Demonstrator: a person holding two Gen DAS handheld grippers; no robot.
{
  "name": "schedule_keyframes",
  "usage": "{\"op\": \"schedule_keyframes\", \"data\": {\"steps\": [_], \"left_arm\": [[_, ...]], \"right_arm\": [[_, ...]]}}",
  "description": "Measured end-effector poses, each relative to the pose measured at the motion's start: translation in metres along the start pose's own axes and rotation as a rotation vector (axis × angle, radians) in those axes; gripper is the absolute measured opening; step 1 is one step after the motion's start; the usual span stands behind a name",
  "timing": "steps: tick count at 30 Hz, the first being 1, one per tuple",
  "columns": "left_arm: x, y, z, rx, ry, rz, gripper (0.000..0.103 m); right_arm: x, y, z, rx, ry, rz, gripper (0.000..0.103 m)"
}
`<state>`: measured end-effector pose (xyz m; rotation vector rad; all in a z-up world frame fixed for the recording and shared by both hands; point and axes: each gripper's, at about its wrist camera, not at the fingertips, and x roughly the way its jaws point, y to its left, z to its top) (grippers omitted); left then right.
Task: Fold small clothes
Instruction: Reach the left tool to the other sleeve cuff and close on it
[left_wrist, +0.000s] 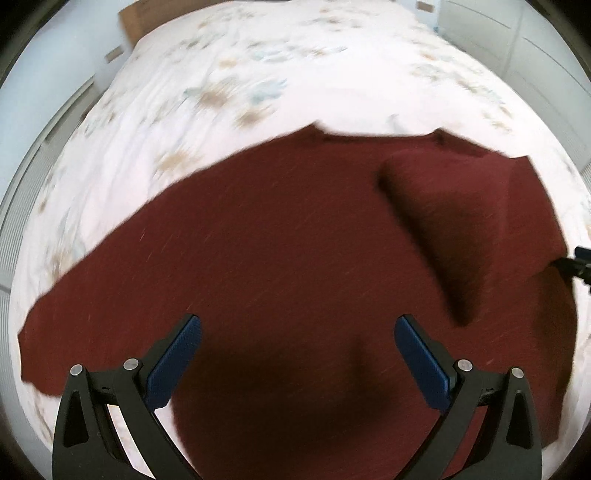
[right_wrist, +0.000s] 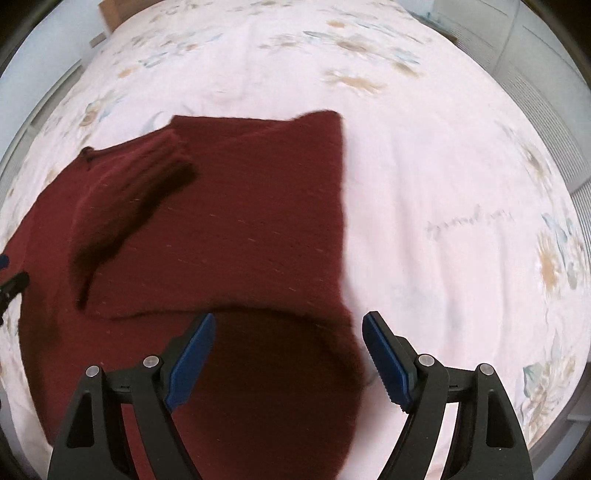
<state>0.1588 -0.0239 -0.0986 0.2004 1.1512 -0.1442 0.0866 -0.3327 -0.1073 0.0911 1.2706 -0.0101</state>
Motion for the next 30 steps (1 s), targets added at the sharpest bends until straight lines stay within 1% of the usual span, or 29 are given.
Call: {"op": "schedule_keyframes", "data": {"steps": [5,7,9,11,13,15,16,17,19,20,21,22,23,24,25,26,27,28,29,30], "left_arm": [[-0.004,-0.043,0.034,0.076,-0.044,-0.014,0.102],[-0.004,-0.063,0.051,0.107,-0.048,-0.033,0.102],[-0.004,-0.071,0.056,0.134,-0.049,-0.054,0.102],[0.0,-0.089,0.068,0.165,-0.047,-0.058,0.102],[0.009,-0.105,0.078,0.191,-0.03,-0.057,0.102],[0.023,-0.12,0.087,0.218,-0.004,-0.05,0.102],[0.03,-0.127,0.091,0.228,0.014,-0.039,0.102],[0.034,-0.123,0.083,0.234,0.033,-0.035,0.102],[0.046,-0.124,0.08,0.238,0.07,-0.031,0.1],[0.054,-0.126,0.081,0.236,0.09,-0.031,0.094],[0.054,-0.122,0.074,0.233,0.102,-0.035,0.088],[0.06,-0.122,0.073,0.23,0.123,-0.043,0.071],[0.066,-0.121,0.072,0.22,0.146,-0.057,0.057],[0.067,-0.12,0.071,0.211,0.156,-0.062,0.054],[0.069,-0.119,0.071,0.199,0.163,-0.069,0.049],[0.07,-0.118,0.071,0.192,0.165,-0.073,0.039],[0.07,-0.118,0.072,0.189,0.167,-0.077,0.033],[0.068,-0.116,0.073,0.184,0.167,-0.081,0.023],[0.066,-0.115,0.074,0.178,0.161,-0.084,0.017],[0.063,-0.113,0.075,0.175,0.153,-0.09,0.015]], "right_arm": [[0.001,-0.015,-0.006,0.019,0.008,0.002,0.082],[0.0,-0.02,-0.008,0.025,0.007,0.005,0.082],[-0.001,-0.025,-0.01,0.033,0.006,0.009,0.083],[-0.003,-0.027,-0.011,0.04,0.005,0.015,0.082],[-0.004,-0.032,-0.012,0.046,0.005,0.023,0.082],[-0.011,-0.046,-0.017,0.049,0.003,0.028,0.082],[-0.006,-0.039,-0.013,0.05,0.003,0.027,0.082],[-0.006,-0.039,-0.013,0.052,0.003,0.028,0.082],[-0.007,-0.04,-0.014,0.058,0.003,0.027,0.082],[-0.007,-0.043,-0.015,0.064,0.003,0.028,0.082],[-0.007,-0.043,-0.016,0.069,0.003,0.028,0.082],[-0.007,-0.043,-0.018,0.074,0.004,0.03,0.082],[-0.007,-0.045,-0.019,0.079,0.006,0.032,0.082],[-0.007,-0.046,-0.021,0.081,0.008,0.033,0.082],[-0.006,-0.047,-0.022,0.082,0.012,0.032,0.082],[-0.003,-0.045,-0.021,0.081,0.015,0.029,0.082],[-0.002,-0.045,-0.021,0.08,0.018,0.027,0.082],[-0.001,-0.044,-0.02,0.081,0.019,0.024,0.082],[-0.002,-0.045,-0.021,0.083,0.018,0.024,0.082],[-0.001,-0.043,-0.019,0.085,0.018,0.024,0.082]]}}
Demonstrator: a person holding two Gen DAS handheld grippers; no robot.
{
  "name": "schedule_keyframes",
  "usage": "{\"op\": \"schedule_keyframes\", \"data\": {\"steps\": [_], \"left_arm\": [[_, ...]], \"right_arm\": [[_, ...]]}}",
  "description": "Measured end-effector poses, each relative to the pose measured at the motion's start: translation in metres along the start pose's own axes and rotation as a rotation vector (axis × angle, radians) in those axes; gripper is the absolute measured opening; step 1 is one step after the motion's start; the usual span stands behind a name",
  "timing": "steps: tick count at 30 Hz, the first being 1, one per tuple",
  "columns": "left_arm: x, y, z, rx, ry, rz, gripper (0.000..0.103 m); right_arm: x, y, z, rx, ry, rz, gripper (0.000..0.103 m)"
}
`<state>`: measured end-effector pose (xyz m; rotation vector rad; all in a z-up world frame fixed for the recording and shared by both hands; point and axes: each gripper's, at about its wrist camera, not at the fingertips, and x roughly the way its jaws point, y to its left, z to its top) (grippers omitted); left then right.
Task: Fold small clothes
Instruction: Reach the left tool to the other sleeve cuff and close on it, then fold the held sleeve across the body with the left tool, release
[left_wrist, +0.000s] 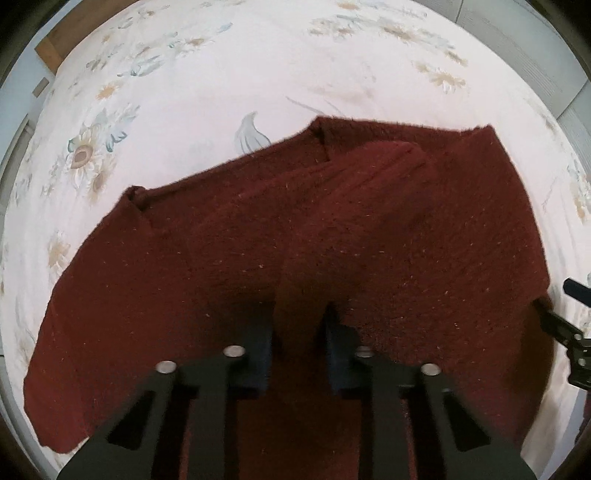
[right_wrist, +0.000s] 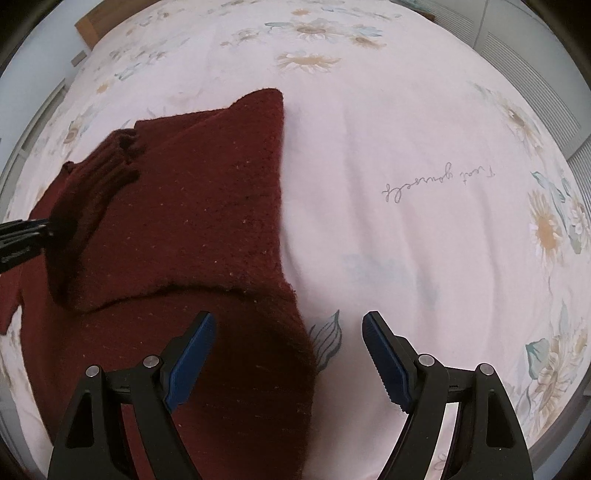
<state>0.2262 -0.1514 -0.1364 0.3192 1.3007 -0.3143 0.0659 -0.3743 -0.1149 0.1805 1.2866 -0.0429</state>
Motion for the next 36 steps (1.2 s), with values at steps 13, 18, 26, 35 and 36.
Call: {"op": "schedule_keyframes", "data": {"steps": [13,18,26,35,36], "left_arm": [[-0.039,0.081,-0.052,-0.225,-0.141,-0.035,0.014],[-0.026,0.094,-0.078,-0.299,-0.109,-0.042,0.015],[-0.01,0.121,-0.097,-0.38,-0.04,-0.033,0.021],[-0.013,0.157,-0.114,-0.429,-0.018,-0.005,0.083],[-0.014,0.162,-0.113,-0.437,-0.02,0.0,0.085]], "right_arm": [[-0.003,-0.001,0.001,0.009,-0.011,0.002,0.082],[0.001,0.001,-0.002,0.0,0.004,-0.003,0.082],[0.002,0.004,0.002,0.001,0.005,-0.008,0.082],[-0.002,0.007,0.003,-0.005,-0.011,-0.005,0.082],[-0.003,0.007,0.003,-0.005,-0.013,-0.004,0.082]]}}
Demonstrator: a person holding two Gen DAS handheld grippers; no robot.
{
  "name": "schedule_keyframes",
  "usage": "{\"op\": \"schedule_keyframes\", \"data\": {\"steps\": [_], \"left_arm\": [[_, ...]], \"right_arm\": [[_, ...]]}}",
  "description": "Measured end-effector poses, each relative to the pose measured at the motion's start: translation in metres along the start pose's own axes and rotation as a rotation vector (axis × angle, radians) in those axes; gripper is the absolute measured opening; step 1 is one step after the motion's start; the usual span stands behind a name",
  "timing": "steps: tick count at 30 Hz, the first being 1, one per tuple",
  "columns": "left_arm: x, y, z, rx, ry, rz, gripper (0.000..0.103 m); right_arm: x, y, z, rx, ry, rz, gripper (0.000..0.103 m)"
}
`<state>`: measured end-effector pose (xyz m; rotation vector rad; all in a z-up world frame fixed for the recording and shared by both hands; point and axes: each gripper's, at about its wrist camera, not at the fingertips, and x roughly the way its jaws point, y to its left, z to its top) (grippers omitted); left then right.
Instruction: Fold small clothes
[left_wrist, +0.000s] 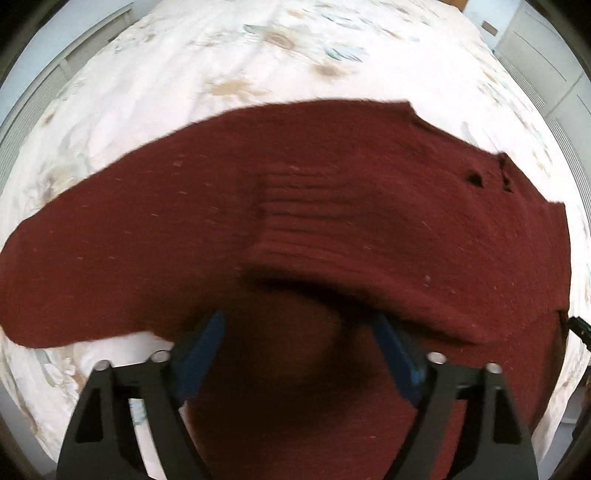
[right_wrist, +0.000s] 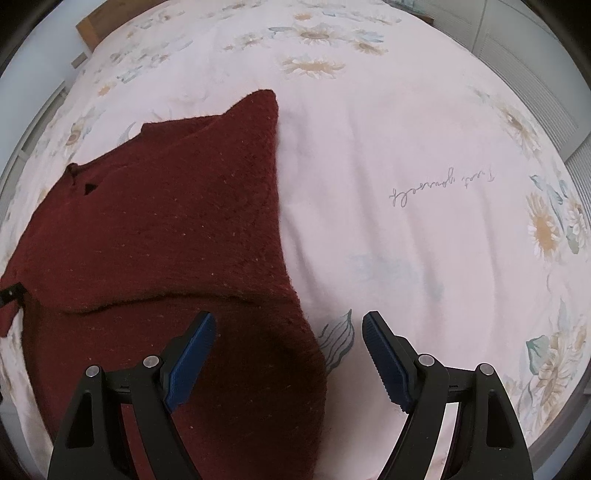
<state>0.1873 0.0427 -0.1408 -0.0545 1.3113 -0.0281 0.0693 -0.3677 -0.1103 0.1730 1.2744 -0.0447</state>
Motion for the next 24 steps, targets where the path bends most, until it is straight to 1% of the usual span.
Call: {"op": "schedule_keyframes", "data": {"steps": [2,3,8,11,13,14,16,18,19,21,22,23,24], "left_arm": [[-0.003,0.007,0.007,-0.022,-0.008,0.0,0.092],[-0.005,0.01,0.011,-0.032,-0.013,-0.002,0.093],[-0.014,0.025,0.034,-0.104,-0.044,-0.027,0.093],[-0.013,0.03,0.044,-0.119,-0.045,-0.023,0.093],[-0.002,0.027,0.05,-0.103,-0.03,-0.004,0.093],[0.0,0.032,0.044,-0.09,-0.018,0.001,0.093],[0.022,0.019,0.05,-0.07,0.018,0.006,0.092],[0.035,0.014,0.05,-0.052,0.039,0.003,0.091],[0.042,0.011,0.049,-0.037,0.045,0.019,0.089],[0.05,0.004,0.048,-0.008,0.043,0.049,0.079],[0.051,-0.002,0.048,0.012,0.035,0.054,0.067],[0.051,-0.009,0.048,0.034,0.024,0.034,0.044],[0.049,-0.012,0.045,0.045,0.022,0.01,0.037]], "right_arm": [[-0.001,0.001,0.001,-0.001,-0.003,0.003,0.082],[-0.001,0.002,0.001,-0.002,-0.004,0.003,0.082],[-0.005,0.006,0.002,-0.015,-0.01,0.0,0.083],[-0.005,0.006,0.004,-0.014,-0.013,-0.005,0.082],[-0.005,0.007,0.005,-0.008,-0.014,-0.004,0.082],[-0.005,0.007,0.006,-0.005,-0.014,-0.003,0.082],[-0.007,0.006,0.008,-0.003,-0.015,-0.001,0.083],[-0.008,0.004,0.012,-0.003,-0.018,-0.009,0.082],[-0.01,0.002,0.015,-0.003,-0.022,-0.014,0.082],[-0.013,-0.002,0.023,-0.002,-0.039,-0.017,0.082],[-0.013,-0.003,0.027,0.001,-0.044,-0.017,0.083],[-0.012,-0.005,0.031,0.004,-0.049,-0.015,0.083],[-0.011,-0.008,0.037,0.011,-0.051,-0.009,0.082]]}}
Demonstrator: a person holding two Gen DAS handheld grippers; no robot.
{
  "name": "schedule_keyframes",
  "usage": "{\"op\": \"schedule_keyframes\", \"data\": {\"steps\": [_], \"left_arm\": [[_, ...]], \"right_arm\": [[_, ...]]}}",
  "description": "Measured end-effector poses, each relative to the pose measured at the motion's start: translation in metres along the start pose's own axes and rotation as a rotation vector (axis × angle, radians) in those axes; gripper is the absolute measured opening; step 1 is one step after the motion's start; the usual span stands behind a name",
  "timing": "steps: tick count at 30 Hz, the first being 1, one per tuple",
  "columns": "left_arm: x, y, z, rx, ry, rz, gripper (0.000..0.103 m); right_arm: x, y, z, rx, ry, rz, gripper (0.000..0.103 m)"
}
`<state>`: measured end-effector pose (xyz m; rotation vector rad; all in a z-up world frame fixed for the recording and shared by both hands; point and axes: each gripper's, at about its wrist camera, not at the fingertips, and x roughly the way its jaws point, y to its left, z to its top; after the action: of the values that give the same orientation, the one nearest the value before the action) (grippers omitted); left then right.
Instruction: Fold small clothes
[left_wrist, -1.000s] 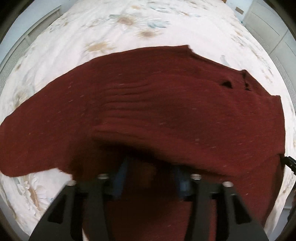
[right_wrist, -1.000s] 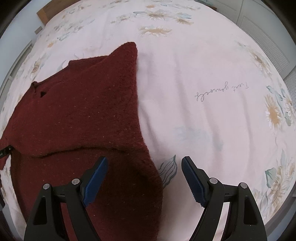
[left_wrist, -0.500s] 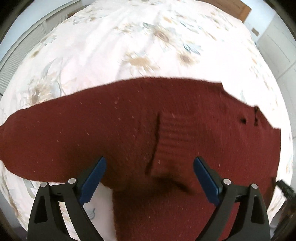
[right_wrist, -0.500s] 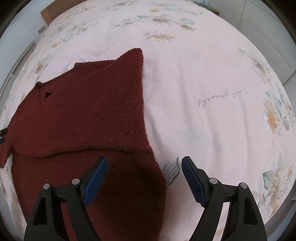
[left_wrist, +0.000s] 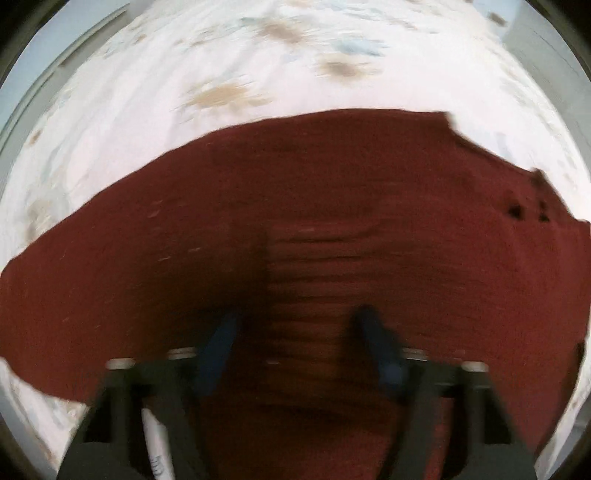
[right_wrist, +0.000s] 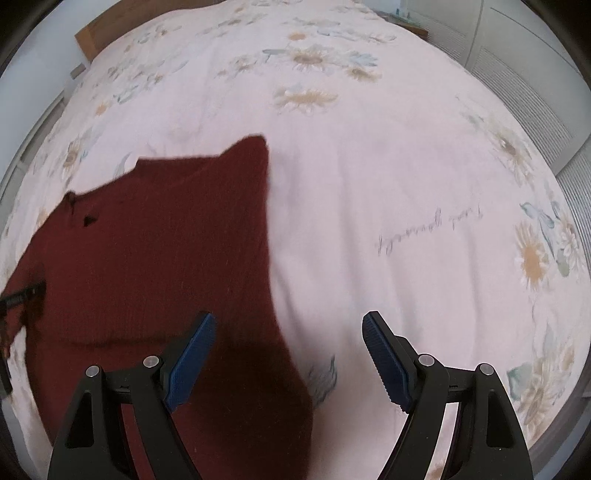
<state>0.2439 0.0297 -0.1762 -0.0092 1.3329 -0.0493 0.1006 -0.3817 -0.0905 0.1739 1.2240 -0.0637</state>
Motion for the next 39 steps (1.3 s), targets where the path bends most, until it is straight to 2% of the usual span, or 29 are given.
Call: {"op": "schedule_keyframes", "data": {"steps": [1,2,4,7,10,11,12,13,15,18,20,23,25,28,31,32,33,34,35,36,38,39], "left_arm": [[0.0,-0.006,0.0,0.016,-0.003,0.015,0.035],[0.0,-0.01,0.0,0.04,-0.006,0.031,0.026],[0.0,-0.018,0.002,0.066,-0.012,0.013,0.013],[-0.001,-0.028,0.001,0.099,-0.035,0.036,0.01],[-0.013,-0.038,-0.003,0.108,-0.069,0.041,0.01],[-0.018,-0.037,-0.002,0.098,-0.088,0.034,0.009],[-0.023,-0.037,0.001,0.089,-0.106,0.027,0.009],[-0.03,-0.039,0.001,0.085,-0.118,0.023,0.009],[-0.037,-0.042,0.007,0.098,-0.134,0.014,0.009],[-0.045,-0.046,0.011,0.116,-0.161,0.02,0.009],[-0.048,-0.034,0.01,0.108,-0.172,0.011,0.009],[-0.044,-0.026,0.008,0.103,-0.159,0.027,0.009],[-0.029,-0.028,0.004,0.106,-0.127,0.056,0.01],[-0.023,-0.011,-0.006,0.095,-0.1,0.078,0.01],[-0.027,-0.008,-0.011,0.09,-0.117,0.091,0.012],[-0.028,-0.009,-0.011,0.091,-0.121,0.099,0.015],[-0.029,-0.009,-0.01,0.091,-0.122,0.102,0.015],[-0.031,-0.01,-0.011,0.088,-0.117,0.108,0.024],[-0.032,-0.01,-0.011,0.084,-0.114,0.121,0.037],[-0.037,-0.01,-0.011,0.081,-0.123,0.131,0.043],[-0.045,-0.008,-0.012,0.078,-0.142,0.111,0.065],[-0.052,-0.007,-0.012,0.073,-0.152,0.098,0.072]], "right_arm": [[0.003,-0.001,0.006,0.007,0.001,0.01,0.082],[0.006,-0.001,0.01,0.014,0.003,0.019,0.083],[0.015,0.0,0.021,0.024,0.006,0.036,0.082],[0.032,0.008,0.037,0.011,0.026,0.053,0.082],[0.053,0.019,0.048,0.013,0.06,0.105,0.082],[0.058,0.022,0.05,0.016,0.067,0.104,0.076],[0.064,0.025,0.052,0.012,0.071,0.086,0.043],[0.067,0.028,0.052,-0.003,0.068,0.075,0.025],[0.066,0.03,0.052,-0.006,0.051,0.08,0.019],[0.051,0.029,0.047,-0.003,-0.022,0.058,0.018],[0.046,0.027,0.042,0.003,-0.048,0.051,0.018],[0.056,0.029,0.038,-0.008,-0.026,0.03,0.018],[0.062,0.03,0.036,-0.012,-0.019,0.021,0.019],[0.065,0.031,0.037,-0.006,-0.02,0.027,0.022],[0.065,0.031,0.036,-0.014,-0.019,0.024,0.036],[0.063,0.031,0.036,-0.015,-0.018,0.017,0.052],[0.06,0.031,0.036,-0.015,-0.021,0.004,0.074],[0.056,0.029,0.035,-0.016,-0.027,-0.014,0.082],[0.051,0.03,0.033,-0.02,-0.041,-0.034,0.084],[0.047,0.029,0.032,-0.022,-0.053,-0.038,0.084],[0.035,0.03,0.029,-0.026,-0.081,-0.039,0.085],[0.028,0.03,0.027,-0.029,-0.094,-0.044,0.087]]}}
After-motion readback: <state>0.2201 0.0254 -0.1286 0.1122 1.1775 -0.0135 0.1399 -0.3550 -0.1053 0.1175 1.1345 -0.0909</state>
